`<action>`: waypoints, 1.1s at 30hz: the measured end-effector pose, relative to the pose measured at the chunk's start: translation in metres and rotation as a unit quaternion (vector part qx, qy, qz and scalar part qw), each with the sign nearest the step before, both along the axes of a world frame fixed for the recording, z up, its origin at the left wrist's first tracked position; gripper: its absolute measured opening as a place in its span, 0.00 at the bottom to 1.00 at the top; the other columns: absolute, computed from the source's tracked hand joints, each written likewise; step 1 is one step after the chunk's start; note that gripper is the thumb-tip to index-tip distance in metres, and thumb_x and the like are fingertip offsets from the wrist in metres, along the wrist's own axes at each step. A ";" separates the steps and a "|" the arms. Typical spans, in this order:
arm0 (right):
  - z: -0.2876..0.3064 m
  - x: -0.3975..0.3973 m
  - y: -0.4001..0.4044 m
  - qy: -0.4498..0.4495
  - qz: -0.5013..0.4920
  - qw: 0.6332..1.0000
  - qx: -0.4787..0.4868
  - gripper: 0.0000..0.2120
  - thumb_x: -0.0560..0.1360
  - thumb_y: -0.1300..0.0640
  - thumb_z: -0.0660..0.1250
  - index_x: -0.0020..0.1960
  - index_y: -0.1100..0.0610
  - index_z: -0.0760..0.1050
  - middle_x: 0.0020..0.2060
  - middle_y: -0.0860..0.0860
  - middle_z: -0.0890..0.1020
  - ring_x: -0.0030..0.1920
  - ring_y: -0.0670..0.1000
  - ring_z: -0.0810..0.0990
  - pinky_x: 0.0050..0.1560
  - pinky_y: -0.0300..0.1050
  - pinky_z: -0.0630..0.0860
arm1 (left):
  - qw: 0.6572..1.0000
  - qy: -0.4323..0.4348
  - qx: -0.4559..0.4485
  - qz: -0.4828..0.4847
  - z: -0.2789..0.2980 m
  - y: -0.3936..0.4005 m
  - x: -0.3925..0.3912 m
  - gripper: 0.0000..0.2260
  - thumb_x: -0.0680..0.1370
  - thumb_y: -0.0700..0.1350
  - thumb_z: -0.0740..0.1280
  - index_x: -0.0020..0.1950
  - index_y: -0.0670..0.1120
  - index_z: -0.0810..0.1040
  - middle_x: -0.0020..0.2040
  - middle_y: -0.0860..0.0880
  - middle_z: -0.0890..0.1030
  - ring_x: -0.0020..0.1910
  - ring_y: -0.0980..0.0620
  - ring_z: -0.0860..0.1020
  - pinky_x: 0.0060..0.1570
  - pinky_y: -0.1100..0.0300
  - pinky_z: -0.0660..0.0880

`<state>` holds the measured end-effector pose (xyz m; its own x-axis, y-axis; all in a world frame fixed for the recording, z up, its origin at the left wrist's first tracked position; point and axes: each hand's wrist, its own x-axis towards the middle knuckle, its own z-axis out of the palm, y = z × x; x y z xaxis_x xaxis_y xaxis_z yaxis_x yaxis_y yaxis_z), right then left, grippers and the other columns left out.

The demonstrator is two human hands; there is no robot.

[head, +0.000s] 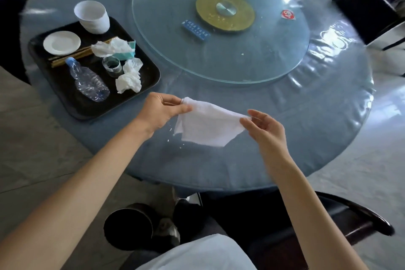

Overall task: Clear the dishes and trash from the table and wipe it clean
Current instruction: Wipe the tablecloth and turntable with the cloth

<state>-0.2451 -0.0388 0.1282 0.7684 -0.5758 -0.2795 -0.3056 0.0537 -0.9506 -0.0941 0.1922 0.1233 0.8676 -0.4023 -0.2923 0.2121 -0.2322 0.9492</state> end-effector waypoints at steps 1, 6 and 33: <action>0.003 -0.003 -0.002 -0.009 0.013 1.000 -0.004 0.14 0.73 0.60 0.79 0.57 0.51 0.84 0.44 0.50 0.85 0.45 0.45 0.82 0.57 0.42 0.79 | 1.000 -0.011 -0.001 0.008 0.002 0.001 -0.001 0.07 0.70 0.44 0.81 0.44 0.45 0.87 0.36 0.55 0.85 0.37 0.61 0.81 0.45 0.63 0.78; 0.008 -0.008 -0.016 -0.021 0.049 0.996 -0.077 0.15 0.73 0.67 0.77 0.55 0.52 0.84 0.43 0.51 0.85 0.43 0.42 0.83 0.50 0.35 0.78 | 0.999 -0.051 0.006 0.007 0.008 -0.004 0.002 0.15 0.64 0.48 0.81 0.48 0.45 0.87 0.52 0.54 0.85 0.49 0.60 0.83 0.57 0.63 0.78; 0.028 0.120 -0.092 0.040 -0.025 0.949 -0.311 0.09 0.78 0.56 0.72 0.44 0.43 0.80 0.38 0.40 0.84 0.39 0.41 0.81 0.43 0.33 0.74 | 0.943 -0.244 0.089 -0.207 0.020 -0.096 0.150 0.06 0.74 0.43 0.77 0.50 0.49 0.85 0.47 0.53 0.86 0.49 0.58 0.84 0.51 0.64 0.77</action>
